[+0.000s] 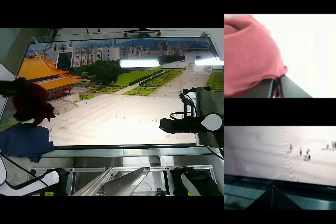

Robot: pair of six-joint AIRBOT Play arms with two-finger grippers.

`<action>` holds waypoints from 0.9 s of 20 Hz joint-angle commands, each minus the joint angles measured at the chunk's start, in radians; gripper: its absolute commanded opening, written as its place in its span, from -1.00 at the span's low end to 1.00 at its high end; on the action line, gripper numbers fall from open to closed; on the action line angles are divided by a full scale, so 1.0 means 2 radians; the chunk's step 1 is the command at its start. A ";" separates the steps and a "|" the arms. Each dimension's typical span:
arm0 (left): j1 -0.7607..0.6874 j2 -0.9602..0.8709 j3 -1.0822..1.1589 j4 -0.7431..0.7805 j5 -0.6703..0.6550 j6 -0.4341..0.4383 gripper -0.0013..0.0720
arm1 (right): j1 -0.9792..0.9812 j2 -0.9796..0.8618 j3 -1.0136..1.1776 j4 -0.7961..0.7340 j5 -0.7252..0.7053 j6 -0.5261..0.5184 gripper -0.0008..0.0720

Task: Fold the shirts.

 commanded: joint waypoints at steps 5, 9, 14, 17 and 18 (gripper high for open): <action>-0.285 0.027 -0.078 -0.091 0.050 -0.004 -0.91 | 0.000 0.000 0.000 0.000 0.000 0.000 -0.93; -0.383 -0.022 -0.130 -0.091 0.160 -0.003 -0.91 | 0.000 0.000 0.000 0.000 0.000 0.000 -0.93; -0.385 -0.074 -0.069 -0.090 0.099 -0.004 1.00 | 0.000 -0.001 0.000 0.000 -0.002 0.000 -0.93; -0.338 -0.075 -0.015 -0.090 0.020 -0.005 0.99 | 0.000 -0.003 0.000 0.001 -0.002 -0.039 -0.93; -0.316 -0.075 -0.006 -0.090 -0.011 -0.010 0.99 | 0.000 -0.008 0.001 0.005 -0.003 -0.068 -0.92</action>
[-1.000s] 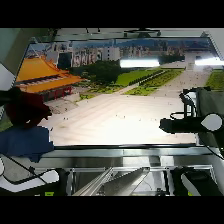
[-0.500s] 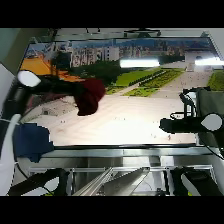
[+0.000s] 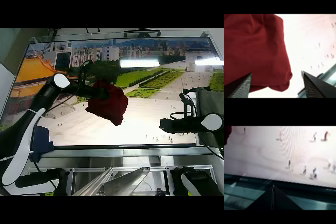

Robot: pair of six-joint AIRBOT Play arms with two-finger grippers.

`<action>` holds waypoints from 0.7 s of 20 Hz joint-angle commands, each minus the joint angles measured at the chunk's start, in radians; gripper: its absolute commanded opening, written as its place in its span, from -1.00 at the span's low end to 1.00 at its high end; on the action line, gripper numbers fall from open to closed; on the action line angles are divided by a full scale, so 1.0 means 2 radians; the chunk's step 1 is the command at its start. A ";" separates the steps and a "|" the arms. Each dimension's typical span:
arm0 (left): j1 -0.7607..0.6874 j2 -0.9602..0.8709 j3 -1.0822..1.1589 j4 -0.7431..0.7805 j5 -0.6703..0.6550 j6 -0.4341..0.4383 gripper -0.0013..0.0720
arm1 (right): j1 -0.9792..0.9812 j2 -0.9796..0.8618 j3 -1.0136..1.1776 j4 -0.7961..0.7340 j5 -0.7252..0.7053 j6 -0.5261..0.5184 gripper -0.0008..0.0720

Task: Fold the shirts.

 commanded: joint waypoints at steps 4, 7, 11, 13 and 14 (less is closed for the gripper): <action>0.096 0.001 -0.032 -0.002 -0.138 -0.009 0.99 | 0.003 -0.066 0.009 0.167 -0.026 -0.225 0.22; 0.099 0.020 -0.146 -0.002 -0.097 0.019 0.99 | 0.026 -0.163 0.068 0.238 -0.061 -0.303 0.23; 0.120 0.022 -0.203 -0.005 0.010 0.027 0.99 | 0.050 -0.334 0.237 0.236 -0.072 -0.317 0.46; 0.136 0.023 -0.202 -0.004 0.041 0.028 0.99 | 0.050 -0.409 0.330 0.236 -0.072 -0.315 0.46; 0.147 0.022 -0.202 -0.005 0.059 0.028 0.99 | 0.050 -0.442 0.371 0.236 -0.071 -0.315 0.46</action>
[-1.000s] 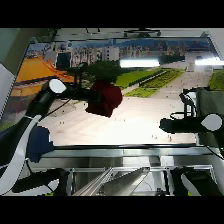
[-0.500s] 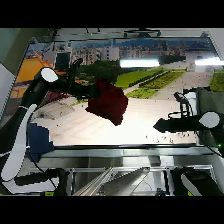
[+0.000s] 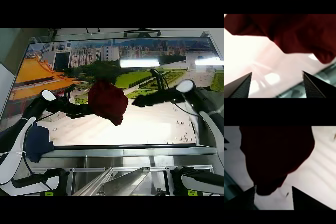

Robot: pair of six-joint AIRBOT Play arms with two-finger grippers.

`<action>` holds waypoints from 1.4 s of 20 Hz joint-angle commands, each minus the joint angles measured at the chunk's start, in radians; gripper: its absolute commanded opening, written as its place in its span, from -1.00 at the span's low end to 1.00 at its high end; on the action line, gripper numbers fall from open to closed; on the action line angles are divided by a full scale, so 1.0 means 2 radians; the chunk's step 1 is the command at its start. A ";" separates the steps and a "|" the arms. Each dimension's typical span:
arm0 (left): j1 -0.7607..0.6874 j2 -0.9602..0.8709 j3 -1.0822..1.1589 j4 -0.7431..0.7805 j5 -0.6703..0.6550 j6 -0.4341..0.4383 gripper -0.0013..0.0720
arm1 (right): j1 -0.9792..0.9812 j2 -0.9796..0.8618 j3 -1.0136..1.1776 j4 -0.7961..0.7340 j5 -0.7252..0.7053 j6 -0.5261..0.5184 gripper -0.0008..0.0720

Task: Fold the shirts.

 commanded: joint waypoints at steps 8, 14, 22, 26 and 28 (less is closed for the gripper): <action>0.011 -0.025 0.001 -0.001 0.217 0.024 0.94 | 0.031 -0.275 0.278 0.014 -0.004 -0.015 0.46; -0.029 -0.141 0.126 0.000 0.203 0.030 0.94 | 0.043 -0.308 0.280 0.023 -0.020 -0.015 0.45; -0.026 -0.262 0.262 0.001 0.125 0.032 -0.33 | 0.045 -0.318 0.280 0.066 -0.030 -0.016 -0.28; -0.026 -0.271 0.285 0.000 0.081 0.031 -0.96 | 0.044 -0.316 0.282 0.079 -0.020 -0.016 -0.93; -0.021 -0.262 0.315 0.000 0.043 0.032 -0.97 | 0.042 -0.310 0.292 0.079 -0.002 -0.016 -0.93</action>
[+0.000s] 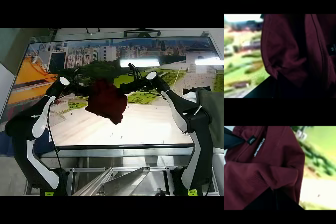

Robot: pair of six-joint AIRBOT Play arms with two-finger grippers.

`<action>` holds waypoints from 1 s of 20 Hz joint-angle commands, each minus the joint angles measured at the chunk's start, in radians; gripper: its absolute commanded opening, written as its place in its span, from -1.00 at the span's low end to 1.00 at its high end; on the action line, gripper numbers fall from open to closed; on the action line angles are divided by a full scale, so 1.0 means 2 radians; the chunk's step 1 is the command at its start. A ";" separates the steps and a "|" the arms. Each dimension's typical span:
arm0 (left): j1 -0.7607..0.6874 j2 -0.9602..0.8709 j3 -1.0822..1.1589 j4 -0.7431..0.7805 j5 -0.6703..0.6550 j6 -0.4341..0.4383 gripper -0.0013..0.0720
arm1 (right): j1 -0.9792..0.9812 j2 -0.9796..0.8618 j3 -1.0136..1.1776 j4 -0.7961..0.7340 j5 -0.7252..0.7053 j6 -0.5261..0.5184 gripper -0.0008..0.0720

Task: Fold the shirts.

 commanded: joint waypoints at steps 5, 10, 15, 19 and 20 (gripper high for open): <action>0.004 0.100 0.121 -0.003 -0.100 0.004 -0.97 | -0.014 0.080 0.041 0.007 0.067 0.000 -0.93; 0.004 0.226 0.225 -0.003 -0.129 -0.010 -0.97 | -0.019 0.234 0.056 0.005 0.070 -0.014 -0.93; 0.004 0.362 0.243 -0.003 -0.118 -0.029 -0.96 | -0.024 0.405 0.058 -0.068 0.071 -0.014 -0.93; -0.010 0.447 0.120 0.000 -0.140 -0.029 -0.96 | -0.024 0.456 0.058 -0.160 0.120 0.037 -0.93; -0.015 0.461 0.081 0.003 -0.138 -0.029 -0.97 | -0.024 0.455 0.057 -0.183 0.139 0.051 -0.93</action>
